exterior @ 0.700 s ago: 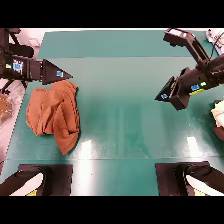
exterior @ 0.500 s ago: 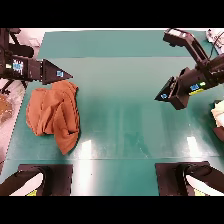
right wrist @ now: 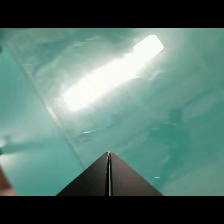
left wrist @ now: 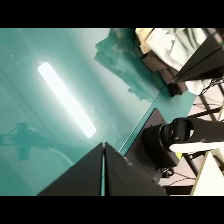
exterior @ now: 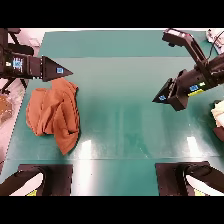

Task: Fold the shirts.

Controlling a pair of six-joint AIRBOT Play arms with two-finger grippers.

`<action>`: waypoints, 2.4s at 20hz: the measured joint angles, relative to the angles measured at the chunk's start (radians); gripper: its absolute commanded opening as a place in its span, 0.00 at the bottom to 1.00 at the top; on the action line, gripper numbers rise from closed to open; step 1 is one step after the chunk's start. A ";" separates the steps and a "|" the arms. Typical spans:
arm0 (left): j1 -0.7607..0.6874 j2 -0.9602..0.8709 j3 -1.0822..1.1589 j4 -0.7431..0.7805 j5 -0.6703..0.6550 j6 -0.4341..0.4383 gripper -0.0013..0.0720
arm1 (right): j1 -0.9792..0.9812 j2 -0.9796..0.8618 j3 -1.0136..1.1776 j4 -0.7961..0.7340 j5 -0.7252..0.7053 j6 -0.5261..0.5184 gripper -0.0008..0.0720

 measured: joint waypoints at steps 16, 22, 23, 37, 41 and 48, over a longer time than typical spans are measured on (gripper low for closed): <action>0.168 -0.028 -0.005 0.727 -0.022 -0.251 0.94 | -0.005 0.098 0.000 -0.263 -0.070 0.215 0.53; 0.231 -0.218 -0.013 0.822 0.026 -0.264 0.94 | -0.164 0.082 0.000 -0.362 -0.104 0.221 0.53; 0.233 -0.261 -0.014 0.818 0.033 -0.261 0.94 | -0.206 0.070 0.000 -0.345 -0.107 0.221 0.53; 0.241 -0.548 -0.016 0.819 0.254 -0.197 0.94 | -0.435 0.011 -0.001 -0.119 -0.114 0.215 0.53; 0.241 -0.566 -0.017 0.819 0.270 -0.183 0.77 | -0.438 0.011 -0.001 -0.114 -0.114 0.213 0.53; 0.241 -0.592 -0.018 0.695 0.235 -0.112 0.04 | -0.438 0.011 -0.001 -0.112 -0.115 0.213 0.53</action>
